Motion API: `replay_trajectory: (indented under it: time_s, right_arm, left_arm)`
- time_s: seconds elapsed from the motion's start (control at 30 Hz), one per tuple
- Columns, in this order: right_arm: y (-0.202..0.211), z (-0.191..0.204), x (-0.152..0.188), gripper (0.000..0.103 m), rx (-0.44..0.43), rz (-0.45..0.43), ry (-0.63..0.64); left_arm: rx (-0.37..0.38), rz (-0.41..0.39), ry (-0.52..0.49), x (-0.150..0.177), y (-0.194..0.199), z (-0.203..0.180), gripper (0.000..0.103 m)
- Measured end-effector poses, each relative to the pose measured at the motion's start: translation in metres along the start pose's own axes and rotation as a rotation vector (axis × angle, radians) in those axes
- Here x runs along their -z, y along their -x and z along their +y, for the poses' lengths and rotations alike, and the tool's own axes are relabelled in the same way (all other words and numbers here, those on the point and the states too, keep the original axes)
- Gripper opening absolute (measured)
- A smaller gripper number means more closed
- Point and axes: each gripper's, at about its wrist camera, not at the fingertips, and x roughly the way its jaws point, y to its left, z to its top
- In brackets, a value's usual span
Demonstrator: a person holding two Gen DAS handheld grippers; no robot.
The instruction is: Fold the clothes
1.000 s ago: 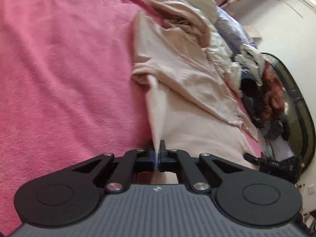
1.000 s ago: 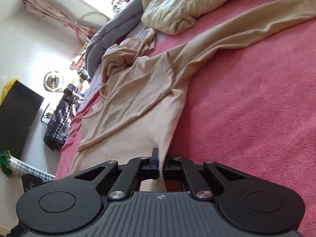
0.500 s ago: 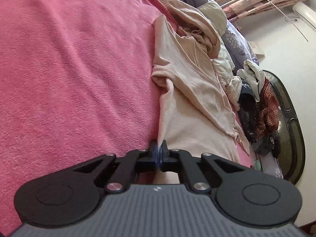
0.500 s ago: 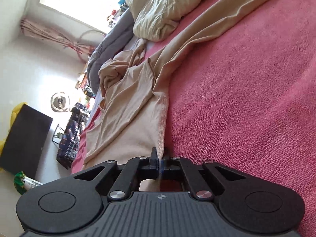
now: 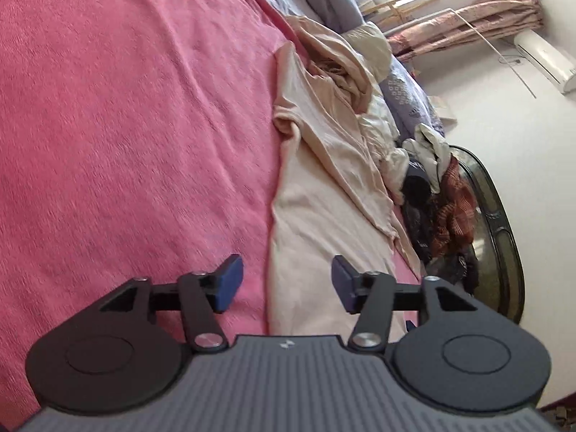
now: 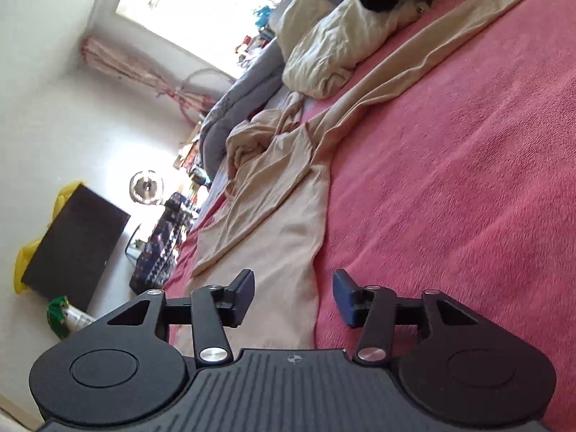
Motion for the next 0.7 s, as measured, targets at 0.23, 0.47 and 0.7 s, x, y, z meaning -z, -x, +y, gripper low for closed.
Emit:
replay_trajectory:
  time_s: [0.23, 0.47, 0.7]
  right_arm:
    - [-0.007, 0.024, 0.023, 0.057, 0.012, 0.065, 0.135]
    - [-0.029, 0.006, 0.002, 0.048, -0.066, 0.07, 0.111]
    - [-0.034, 0.006, 0.001, 0.049, -0.117, 0.107, 0.114]
  left_arm:
    - [0.001, 0.036, -0.199, 0.022, -0.014, -0.024, 0.086]
    - [0.098, 0.081, -0.238, -0.002, -0.036, -0.022, 0.092]
    - [0.237, 0.081, -0.176, -0.005, -0.047, -0.015, 0.091]
